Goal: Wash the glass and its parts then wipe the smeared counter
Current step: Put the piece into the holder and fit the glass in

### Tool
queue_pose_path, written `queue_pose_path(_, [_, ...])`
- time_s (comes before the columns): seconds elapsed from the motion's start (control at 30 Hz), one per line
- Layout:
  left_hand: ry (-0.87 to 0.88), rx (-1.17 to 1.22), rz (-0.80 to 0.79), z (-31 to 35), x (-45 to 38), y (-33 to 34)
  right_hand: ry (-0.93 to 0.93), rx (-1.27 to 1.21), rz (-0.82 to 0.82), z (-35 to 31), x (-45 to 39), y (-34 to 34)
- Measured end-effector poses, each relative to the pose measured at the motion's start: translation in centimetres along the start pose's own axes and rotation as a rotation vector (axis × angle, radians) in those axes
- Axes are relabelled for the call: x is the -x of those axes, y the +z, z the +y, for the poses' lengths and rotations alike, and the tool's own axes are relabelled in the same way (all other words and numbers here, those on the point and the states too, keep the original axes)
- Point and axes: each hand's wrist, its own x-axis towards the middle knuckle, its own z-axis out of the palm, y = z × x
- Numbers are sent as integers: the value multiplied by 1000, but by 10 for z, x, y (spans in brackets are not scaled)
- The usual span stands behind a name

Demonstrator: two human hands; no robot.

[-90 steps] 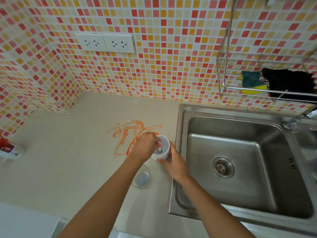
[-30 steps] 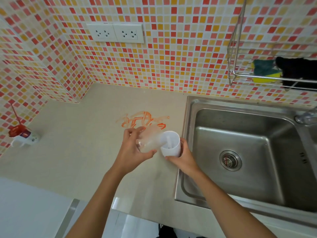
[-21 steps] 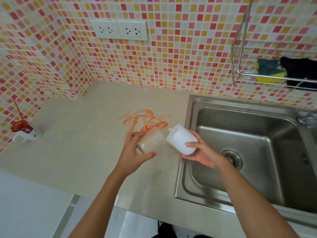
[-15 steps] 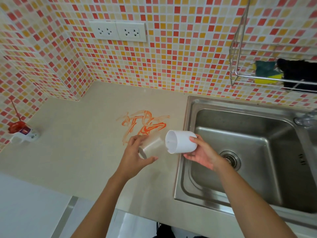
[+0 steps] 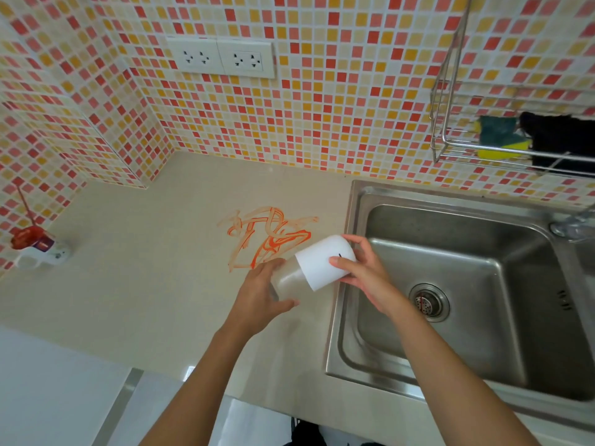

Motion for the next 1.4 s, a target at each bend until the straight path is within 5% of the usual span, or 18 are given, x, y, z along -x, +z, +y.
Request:
queue_pose_path(0.37, [-181, 309, -8, 1, -3, 42, -245, 608, 7, 3, 4, 22])
queue_pose_path(0.7, [-126, 459, -54, 0, -2, 62, -450, 993, -33, 23, 10, 30])
queue_pose_path(0.93, [-148, 407, 23, -10, -6, 65, -393, 985, -22, 27, 7, 35])
queue_pose_path(1.1, [-149, 358, -4, -13, -12, 64, -197, 649, -41, 43, 7, 29])
queue_pose_path(1.4, [-138, 339, 13, -17, -18, 64, -156, 579, -21, 56, 3, 27])
